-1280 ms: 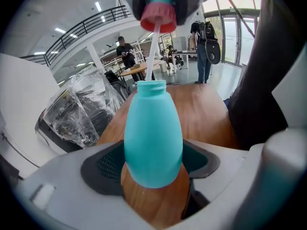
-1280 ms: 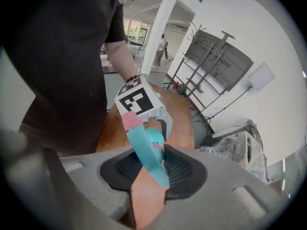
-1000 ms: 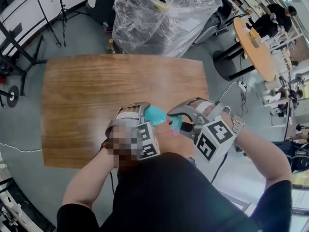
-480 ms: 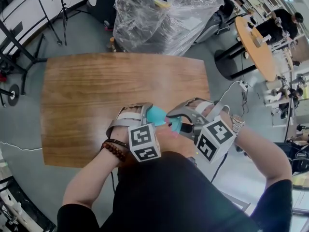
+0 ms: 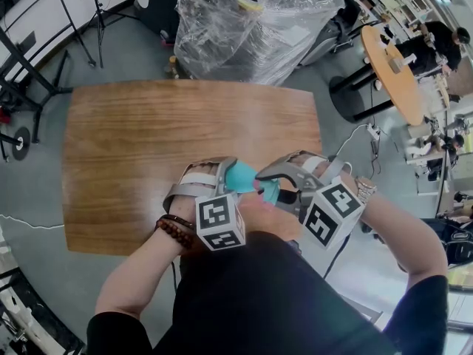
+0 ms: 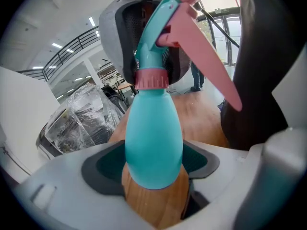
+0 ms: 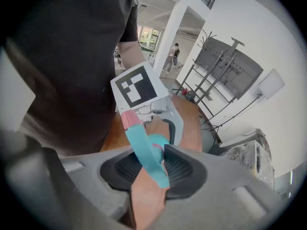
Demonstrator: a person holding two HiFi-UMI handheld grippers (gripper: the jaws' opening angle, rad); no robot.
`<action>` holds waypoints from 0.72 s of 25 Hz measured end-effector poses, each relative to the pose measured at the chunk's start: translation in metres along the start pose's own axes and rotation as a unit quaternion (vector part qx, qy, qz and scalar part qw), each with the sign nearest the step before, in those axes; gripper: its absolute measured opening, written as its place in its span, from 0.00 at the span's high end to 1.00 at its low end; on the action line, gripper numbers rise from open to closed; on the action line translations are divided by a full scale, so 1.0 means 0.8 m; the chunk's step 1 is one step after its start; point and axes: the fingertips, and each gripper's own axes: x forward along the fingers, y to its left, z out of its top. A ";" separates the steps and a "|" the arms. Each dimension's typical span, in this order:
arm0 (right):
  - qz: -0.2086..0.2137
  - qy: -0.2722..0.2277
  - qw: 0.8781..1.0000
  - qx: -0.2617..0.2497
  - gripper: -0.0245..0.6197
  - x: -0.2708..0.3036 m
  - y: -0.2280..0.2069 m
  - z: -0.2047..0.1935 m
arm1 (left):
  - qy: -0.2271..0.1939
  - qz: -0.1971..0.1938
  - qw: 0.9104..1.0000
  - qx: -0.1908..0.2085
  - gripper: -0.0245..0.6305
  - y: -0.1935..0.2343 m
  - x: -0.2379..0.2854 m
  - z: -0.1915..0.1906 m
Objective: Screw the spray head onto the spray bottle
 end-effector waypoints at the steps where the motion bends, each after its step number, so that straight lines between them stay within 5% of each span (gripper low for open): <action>1: 0.001 0.006 1.000 0.002 0.78 0.002 0.001 -0.002 | 0.008 0.003 1.000 0.003 0.38 0.000 0.001 -0.002; 14: 0.019 0.132 0.991 0.019 0.78 0.030 0.010 -0.045 | 0.069 0.024 0.997 0.017 0.40 -0.003 0.013 -0.013; 18: 0.042 0.107 0.975 0.189 0.78 0.035 0.007 -0.057 | 0.064 0.034 0.997 0.028 0.41 -0.003 0.012 -0.011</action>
